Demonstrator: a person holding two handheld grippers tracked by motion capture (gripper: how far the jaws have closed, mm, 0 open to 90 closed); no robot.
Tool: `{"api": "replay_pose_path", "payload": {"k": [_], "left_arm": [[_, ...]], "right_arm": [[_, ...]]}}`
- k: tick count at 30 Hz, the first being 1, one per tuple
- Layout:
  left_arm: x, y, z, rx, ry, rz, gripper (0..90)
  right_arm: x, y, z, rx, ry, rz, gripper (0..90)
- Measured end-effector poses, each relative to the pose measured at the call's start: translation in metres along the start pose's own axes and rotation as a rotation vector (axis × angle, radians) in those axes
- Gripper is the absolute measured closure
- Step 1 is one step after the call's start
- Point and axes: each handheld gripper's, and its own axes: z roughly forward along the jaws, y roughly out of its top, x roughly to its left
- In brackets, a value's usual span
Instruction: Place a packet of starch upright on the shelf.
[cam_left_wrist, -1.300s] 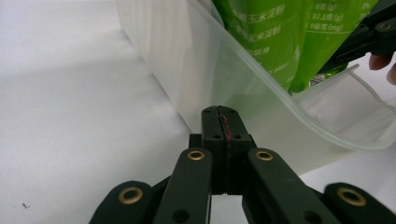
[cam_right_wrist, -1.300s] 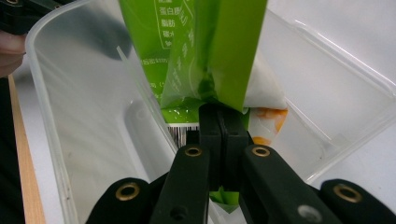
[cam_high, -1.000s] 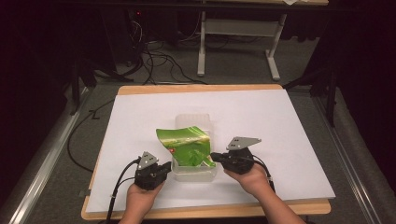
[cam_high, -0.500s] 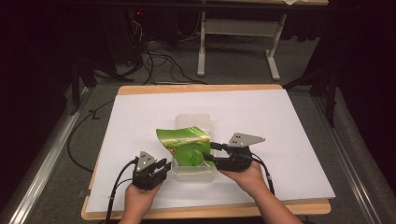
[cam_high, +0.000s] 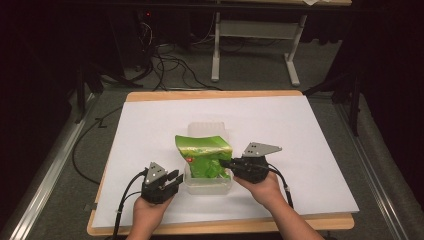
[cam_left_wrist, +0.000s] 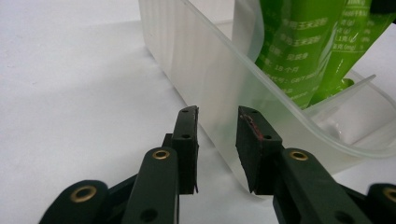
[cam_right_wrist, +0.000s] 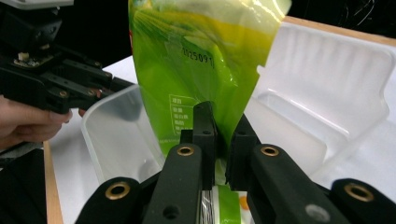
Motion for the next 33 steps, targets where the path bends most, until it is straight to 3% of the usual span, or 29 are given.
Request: {"api": "replay_pose_path", "payload": {"k": [17, 20, 21, 24, 25, 28, 31, 33], "left_arm": [[0.0, 0.0, 0.0, 0.003, 0.009, 0.009, 69.6], [0.0, 0.001, 0.0, 0.003, 0.012, 0.014, 69.5], [0.0, 0.001, 0.0, 0.001, 0.011, 0.014, 69.2], [0.001, 0.002, 0.0, 0.004, 0.014, 0.021, 67.4], [0.001, 0.002, 0.0, 0.004, 0.014, 0.021, 66.6], [0.006, 0.005, -0.005, -0.008, 0.024, 0.02, 63.2], [0.009, 0.008, -0.008, -0.013, 0.02, 0.021, 62.5], [0.012, 0.01, -0.011, -0.01, 0.032, 0.047, 60.3]], "right_arm": [[-0.001, -0.008, -0.003, 0.013, -0.017, -0.002, 84.2], [-0.001, -0.007, -0.003, 0.015, -0.018, -0.016, 76.9], [-0.002, -0.006, -0.004, 0.014, -0.017, -0.012, 67.8], [-0.002, -0.005, -0.006, 0.007, -0.021, -0.011, 56.3], [-0.002, -0.005, -0.006, 0.007, -0.021, -0.011, 56.3], [-0.002, -0.004, -0.012, 0.009, -0.05, -0.025, 44.7], [-0.004, -0.005, -0.018, 0.013, -0.066, -0.024, 42.9], [-0.009, -0.006, -0.03, -0.004, -0.097, -0.025, 41.6]]}}
